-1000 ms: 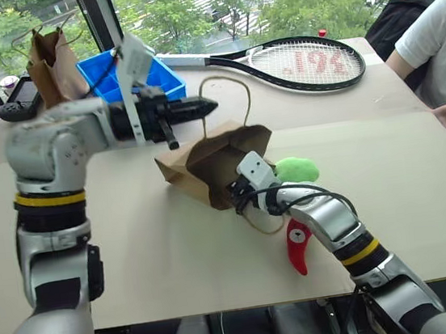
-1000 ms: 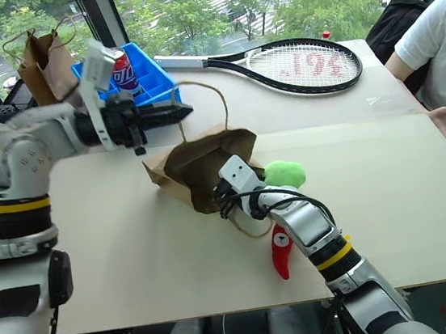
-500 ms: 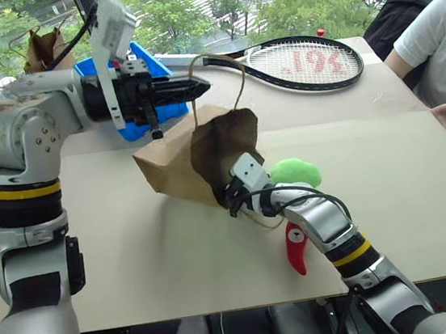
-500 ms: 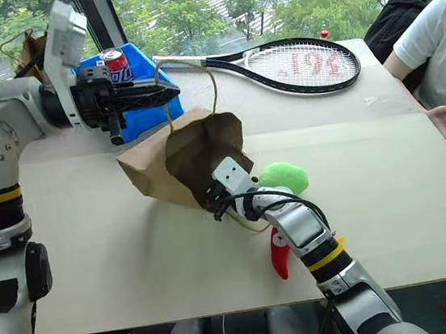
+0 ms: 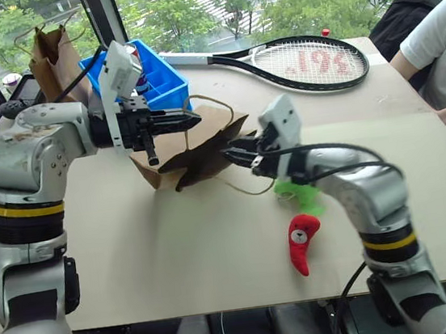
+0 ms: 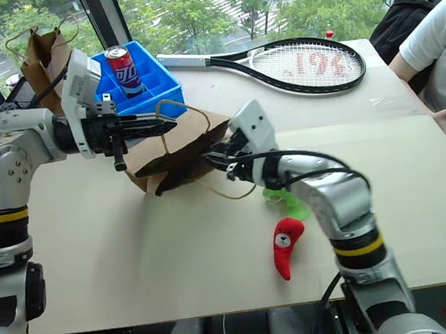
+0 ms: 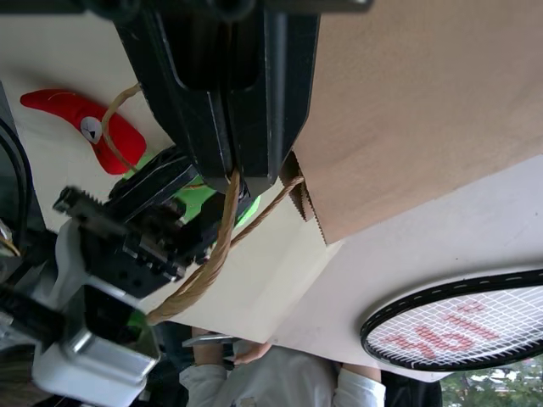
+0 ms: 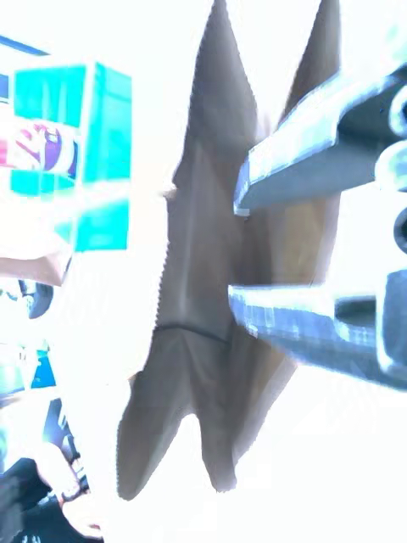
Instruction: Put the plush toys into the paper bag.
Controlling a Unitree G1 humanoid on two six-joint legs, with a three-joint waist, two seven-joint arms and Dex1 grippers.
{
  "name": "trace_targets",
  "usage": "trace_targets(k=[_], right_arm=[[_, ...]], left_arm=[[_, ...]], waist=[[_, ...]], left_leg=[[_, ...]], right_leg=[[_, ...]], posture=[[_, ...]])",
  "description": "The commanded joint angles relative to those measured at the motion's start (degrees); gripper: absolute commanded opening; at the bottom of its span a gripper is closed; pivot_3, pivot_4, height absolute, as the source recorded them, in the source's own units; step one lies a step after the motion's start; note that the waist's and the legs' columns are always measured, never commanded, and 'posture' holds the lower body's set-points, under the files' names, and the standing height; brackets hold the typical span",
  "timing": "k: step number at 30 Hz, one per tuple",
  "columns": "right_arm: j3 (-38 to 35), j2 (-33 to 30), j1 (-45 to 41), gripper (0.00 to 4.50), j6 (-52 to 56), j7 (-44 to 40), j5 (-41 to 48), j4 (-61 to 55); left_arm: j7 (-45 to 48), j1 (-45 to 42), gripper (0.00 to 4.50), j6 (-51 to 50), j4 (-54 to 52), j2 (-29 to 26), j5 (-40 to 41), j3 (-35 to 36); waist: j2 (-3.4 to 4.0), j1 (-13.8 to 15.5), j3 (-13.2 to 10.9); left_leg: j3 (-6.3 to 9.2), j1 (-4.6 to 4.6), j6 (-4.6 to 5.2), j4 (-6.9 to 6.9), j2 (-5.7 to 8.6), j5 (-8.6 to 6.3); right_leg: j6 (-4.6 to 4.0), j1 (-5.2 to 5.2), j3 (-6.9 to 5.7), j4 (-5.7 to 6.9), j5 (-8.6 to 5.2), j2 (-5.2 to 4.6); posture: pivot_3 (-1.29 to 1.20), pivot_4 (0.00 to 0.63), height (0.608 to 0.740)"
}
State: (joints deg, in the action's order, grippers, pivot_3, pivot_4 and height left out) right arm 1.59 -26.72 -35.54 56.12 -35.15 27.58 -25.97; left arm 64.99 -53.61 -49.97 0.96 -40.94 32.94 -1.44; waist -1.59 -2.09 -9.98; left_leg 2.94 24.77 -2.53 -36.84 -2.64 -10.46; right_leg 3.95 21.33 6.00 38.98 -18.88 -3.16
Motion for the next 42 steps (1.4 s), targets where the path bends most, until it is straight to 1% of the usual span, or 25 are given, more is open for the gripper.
trace_targets(k=[1, 3, 4, 6, 8, 10, 13, 15, 19, 22, 25, 27, 28, 29, 32, 33, 35, 37, 39, 42], right_arm=[[-7.12, -8.54, -0.33, 3.41, 7.62, -3.76, 6.63, -6.66], [-9.79, -14.72, 1.22, 4.14, 10.03, -5.75, 8.28, -7.72], [-10.54, -17.44, 2.14, 4.39, 10.38, -6.42, 8.44, -7.91], [-11.40, -22.40, 4.73, 4.39, 9.66, -6.92, 7.16, -7.29], [-11.89, -24.98, 7.94, 4.39, 7.87, -6.98, 5.83, -5.65], [-10.20, -25.24, 11.43, 4.39, 3.83, -6.87, 3.47, -2.28], [-7.43, -23.58, 13.80, 4.39, -1.20, -6.75, 0.97, 2.33], [-4.00, -21.95, 14.21, 4.39, -5.96, -6.60, -2.39, 7.38], [-0.87, -18.88, 12.81, 4.39, -11.64, -6.34, -6.34, 15.54], [0.18, -17.85, 12.58, 3.63, -13.55, -7.14, -7.49, 18.54], [-0.92, -18.55, 13.37, 2.65, -14.23, -7.88, -7.74, 18.44], [-2.59, -20.25, 13.80, 1.84, -14.48, -8.12, -8.19, 17.83], [-3.54, -21.05, 13.84, 1.61, -14.52, -8.02, -8.33, 17.64], [-4.05, -21.53, 13.84, 1.24, -14.54, -7.90, -8.39, 17.51], [-9.01, -26.35, 12.14, 0.22, -15.21, -9.75, -7.39, 15.20], [-10.04, -27.70, 11.31, 0.04, -14.98, -10.31, -7.02, 14.24], [-10.68, -30.82, 8.90, 0.04, -13.78, -12.72, -5.57, 10.79], [-10.15, -32.60, 7.06, 0.04, -12.16, -14.36, -4.04, 7.45], [-8.71, -32.96, 5.12, 0.04, -9.44, -15.24, -1.78, 3.63], [-6.26, -31.74, 2.50, 0.04, -3.91, -14.99, 1.80, -1.07]], left_arm=[[0.60, -0.80, 0.00, 1.34, -0.29, 0.43, 0.16, -0.01], [0.61, -1.14, 0.00, 1.09, -0.25, 0.92, 0.37, -0.05], [0.58, -1.29, 0.00, 0.89, -0.23, 1.13, 0.52, -0.01], [0.56, -1.45, 0.00, 0.23, -0.45, 1.51, 1.05, 0.07], [0.60, -1.34, 0.00, -0.70, -1.12, 1.83, 1.71, 0.05], [0.48, -0.76, 0.00, -2.26, -2.13, 2.31, 2.84, 0.10], [-0.20, -0.25, 0.00, -3.82, -3.31, 2.89, 3.59, 0.07], [-0.99, -0.22, 0.00, -5.28, -4.23, 3.43, 4.51, 0.26], [-2.33, -0.22, 0.00, -7.74, -5.57, 3.69, 6.17, 1.07], [-3.81, -0.26, 0.00, -9.49, -6.33, 3.88, 7.51, 1.81], [-4.92, 0.17, 0.00, -11.20, -7.22, 3.75, 8.72, 2.49], [-5.39, 0.54, 0.00, -11.64, -7.73, 3.51, 9.34, 2.57], [-5.67, 0.68, 0.00, -11.91, -7.88, 3.49, 9.67, 2.65], [-5.88, 0.77, 0.00, -12.11, -7.96, 3.48, 9.91, 2.75], [-6.51, 0.99, 0.00, -12.32, -8.18, 3.99, 10.25, 2.44], [-6.63, 1.00, 0.00, -12.29, -8.14, 4.09, 10.32, 2.34], [-6.71, 0.83, 0.00, -12.12, -7.72, 4.42, 10.31, 2.00], [-6.69, 0.60, 0.00, -11.88, -7.26, 4.69, 10.20, 1.69], [-6.65, 0.18, 0.00, -11.53, -6.60, 5.05, 9.86, 1.37], [-6.63, -0.42, 0.00, -11.13, -5.82, 5.59, 9.57, 1.04]], waist=[[0.01, -0.04, -0.01], [0.02, -0.03, -0.02], [0.02, -0.01, -0.02], [0.01, -0.03, -0.03], [0.00, -0.13, -0.03], [0.00, -0.37, -0.03], [0.00, -0.59, -0.04], [0.00, -0.62, -0.04], [0.02, -0.47, -0.05], [0.03, -0.40, -0.06], [0.03, -0.37, -0.06], [0.04, -0.35, -0.06], [0.04, -0.28, -0.07], [0.05, -0.22, -0.07], [0.16, -0.17, -0.14], [0.24, -0.17, -0.19], [0.31, -0.28, -0.24], [0.33, -0.57, -0.25], [0.33, -0.67, -0.25], [0.33, -0.50, -0.25]], left_leg=[[0.00, 0.00, 0.00, 0.00, 0.00, 0.00], [0.00, 0.01, 0.00, 0.01, 0.00, 0.00], [0.00, 0.03, 0.00, 0.01, 0.01, 0.00], [0.00, 0.05, 0.00, 0.01, 0.01, 0.00], [-0.01, 0.08, 0.01, 0.01, 0.04, 0.00], [0.00, 0.10, 0.01, 0.01, 0.03, 0.01], [-0.02, 0.09, 0.03, 0.00, 0.04, 0.01], [-0.02, 0.09, 0.04, 0.00, 0.04, 0.02], [-0.01, 0.09, 0.04, 0.00, 0.05, 0.03], [-0.01, 0.10, 0.04, 0.00, 0.07, 0.03], [0.00, 0.10, 0.04, 0.00, 0.07, 0.03], [0.00, 0.10, 0.04, 0.00, 0.07, 0.03], [0.00, 0.10, 0.04, 0.00, 0.08, 0.03], [0.00, 0.10, 0.04, 0.00, 0.10, 0.03], [0.00, 0.10, 0.04, -0.01, 0.11, 0.03], [-0.01, 0.10, 0.04, -0.01, 0.13, 0.03], [0.00, 0.10, 0.04, -0.01, 0.15, 0.03], [0.00, 0.08, 0.04, 0.00, 0.12, 0.03], [0.01, 0.07, 0.04, 0.02, 0.06, 0.03], [0.01, 0.07, 0.04, 0.02, 0.06, 0.03]], right_leg=[[0.00, 0.00, 0.00, -0.01, 0.00, 0.00], [-0.01, 0.00, 0.00, -0.04, 0.00, 0.00], [-0.01, 0.00, 0.00, -0.06, -0.01, -0.01], [-0.02, -0.01, 0.00, -0.10, -0.01, -0.01], [-0.02, -0.01, 0.00, -0.13, -0.01, -0.03], [-0.02, -0.01, 0.00, -0.16, -0.01, -0.02], [-0.01, -0.01, 0.03, -0.15, -0.01, -0.02], [-0.01, 0.00, 0.04, -0.13, -0.01, -0.02], [-0.01, 0.00, 0.03, -0.13, -0.01, -0.02], [-0.01, 0.00, 0.03, -0.14, -0.01, -0.04], [-0.01, -0.01, 0.03, -0.14, -0.01, -0.04], [-0.01, -0.02, 0.03, -0.14, -0.01, -0.04], [-0.01, -0.02, 0.03, -0.14, -0.01, -0.05], [-0.01, -0.02, 0.03, -0.14, -0.01, -0.06], [-0.01, -0.02, 0.03, -0.14, -0.01, -0.08], [-0.01, -0.02, 0.03, -0.14, -0.01, -0.10], [-0.01, -0.03, 0.03, -0.14, -0.01, -0.12], [-0.01, -0.03, 0.03, -0.14, -0.01, -0.09], [-0.01, -0.02, 0.03, -0.14, -0.01, -0.03], [-0.01, -0.03, 0.02, -0.14, -0.01, -0.03]], posture=[[0.00, 0.150, 0.740], [0.00, 0.150, 0.740], [0.00, 0.150, 0.740], [0.00, 0.150, 0.740], [0.00, 0.150, 0.740], [0.00, 0.150, 0.740], [0.00, 0.150, 0.740], [0.00, 0.150, 0.740], [0.00, 0.150, 0.740], [0.00, 0.150, 0.740], [0.00, 0.150, 0.740], [0.00, 0.150, 0.740], [0.00, 0.150, 0.740], [0.00, 0.150, 0.740], [0.00, 0.150, 0.740], [0.00, 0.150, 0.740], [0.00, 0.150, 0.740], [0.00, 0.150, 0.740], [0.00, 0.150, 0.740], [0.00, 0.150, 0.740]])
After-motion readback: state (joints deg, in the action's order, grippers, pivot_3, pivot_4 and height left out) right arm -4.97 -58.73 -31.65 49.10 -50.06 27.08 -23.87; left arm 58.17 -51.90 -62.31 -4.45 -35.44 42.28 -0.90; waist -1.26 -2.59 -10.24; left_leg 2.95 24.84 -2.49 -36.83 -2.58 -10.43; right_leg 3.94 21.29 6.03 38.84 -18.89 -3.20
